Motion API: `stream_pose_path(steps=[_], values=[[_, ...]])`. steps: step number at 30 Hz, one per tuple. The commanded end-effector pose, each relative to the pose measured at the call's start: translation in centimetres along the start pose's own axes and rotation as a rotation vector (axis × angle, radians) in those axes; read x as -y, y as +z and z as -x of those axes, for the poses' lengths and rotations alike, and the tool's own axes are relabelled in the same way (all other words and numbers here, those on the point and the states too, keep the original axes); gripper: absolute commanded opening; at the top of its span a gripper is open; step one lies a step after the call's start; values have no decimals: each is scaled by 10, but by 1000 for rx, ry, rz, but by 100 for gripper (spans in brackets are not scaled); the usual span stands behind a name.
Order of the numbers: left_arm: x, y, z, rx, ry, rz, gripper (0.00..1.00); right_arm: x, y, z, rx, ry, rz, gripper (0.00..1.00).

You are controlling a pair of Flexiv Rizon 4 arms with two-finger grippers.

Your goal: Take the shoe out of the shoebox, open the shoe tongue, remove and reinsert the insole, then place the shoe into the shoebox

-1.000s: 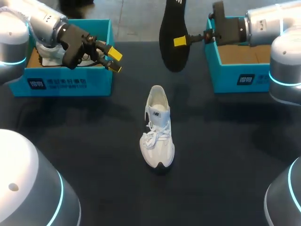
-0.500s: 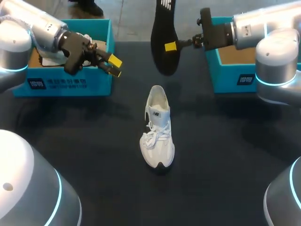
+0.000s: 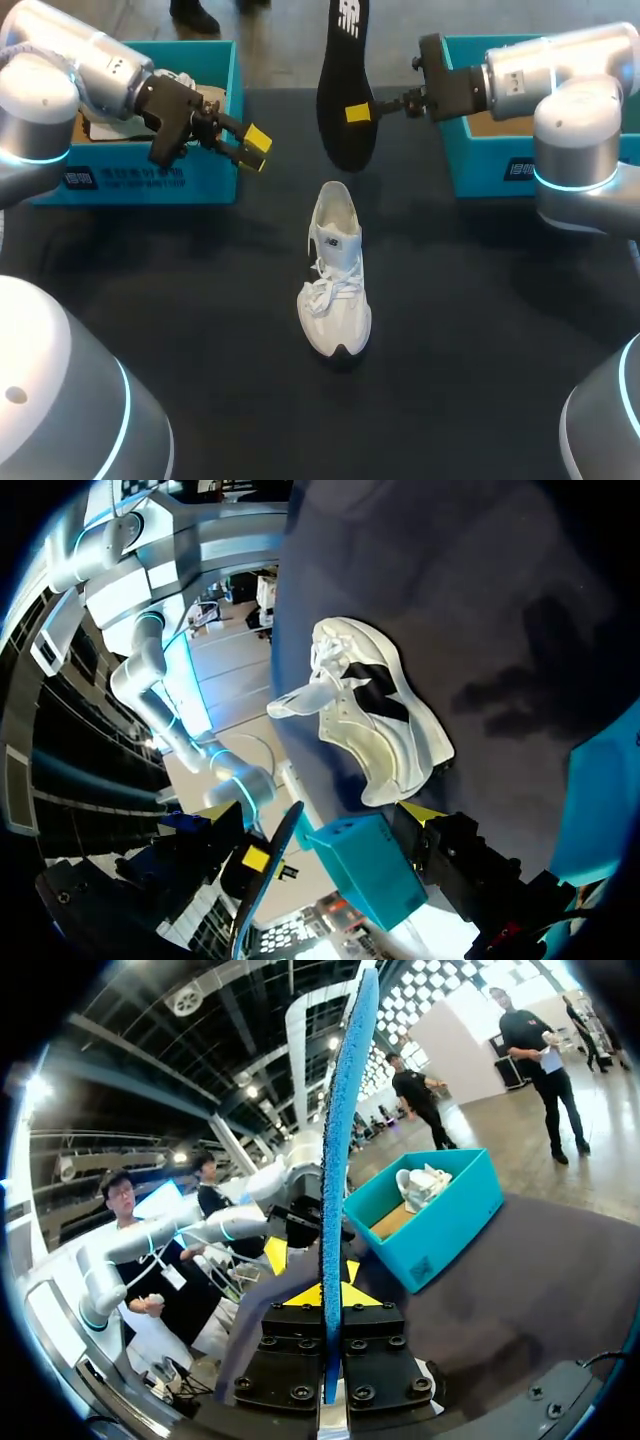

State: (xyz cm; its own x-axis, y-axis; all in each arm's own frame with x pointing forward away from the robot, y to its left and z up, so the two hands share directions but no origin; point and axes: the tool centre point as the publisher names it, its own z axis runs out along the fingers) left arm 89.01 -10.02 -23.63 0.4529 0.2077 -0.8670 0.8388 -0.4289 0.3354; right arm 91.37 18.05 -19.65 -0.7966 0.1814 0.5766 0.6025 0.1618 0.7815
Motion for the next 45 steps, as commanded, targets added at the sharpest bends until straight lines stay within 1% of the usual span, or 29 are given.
stream_pose_path(steps=[1, 5, 12, 14, 18, 20, 24, 28, 31, 33, 36, 42, 45], values=[[1, 7, 1, -35, 3, 5, 100, -1, 1, 1, 0, 0, -3, 0], [1, 11, 1, -42, 1, 10, 100, -1, 1, 1, 0, 0, -3, 0], [2, 15, 2, -59, -53, 66, 100, 0, 1, 2, 4, -5, -3, 0], [2, 18, 3, -61, -67, 72, 100, 3, 1, 5, 8, -45, 2, 0], [4, 21, 2, -65, -104, 98, 100, 9, 4, 11, 36, -79, -18, 0], [4, 22, 1, -58, -121, 112, 100, 11, 5, 13, 33, -96, -6, 0], [3, 28, 0, -77, -146, 129, 100, 18, 8, 18, 25, -98, -19, 0], [2, 33, -5, -80, -167, 164, 100, 26, 13, 23, 12, -90, -33, 0], [1, 36, -10, -81, -219, 195, 100, 30, 16, 25, 0, -78, -24, 0], [1, 36, -11, -62, -243, 207, 100, 33, 17, 26, -5, -70, -19, 0], [1, 36, -11, -49, -271, 204, 100, 37, 19, 28, -10, -60, -17, 0], [6, 38, -15, -17, -392, 162, 100, 42, 20, 29, -20, -44, -5, 0], [6, 39, -17, -6, -431, 155, 100, 45, 22, 31, -22, -42, -2, 0]])
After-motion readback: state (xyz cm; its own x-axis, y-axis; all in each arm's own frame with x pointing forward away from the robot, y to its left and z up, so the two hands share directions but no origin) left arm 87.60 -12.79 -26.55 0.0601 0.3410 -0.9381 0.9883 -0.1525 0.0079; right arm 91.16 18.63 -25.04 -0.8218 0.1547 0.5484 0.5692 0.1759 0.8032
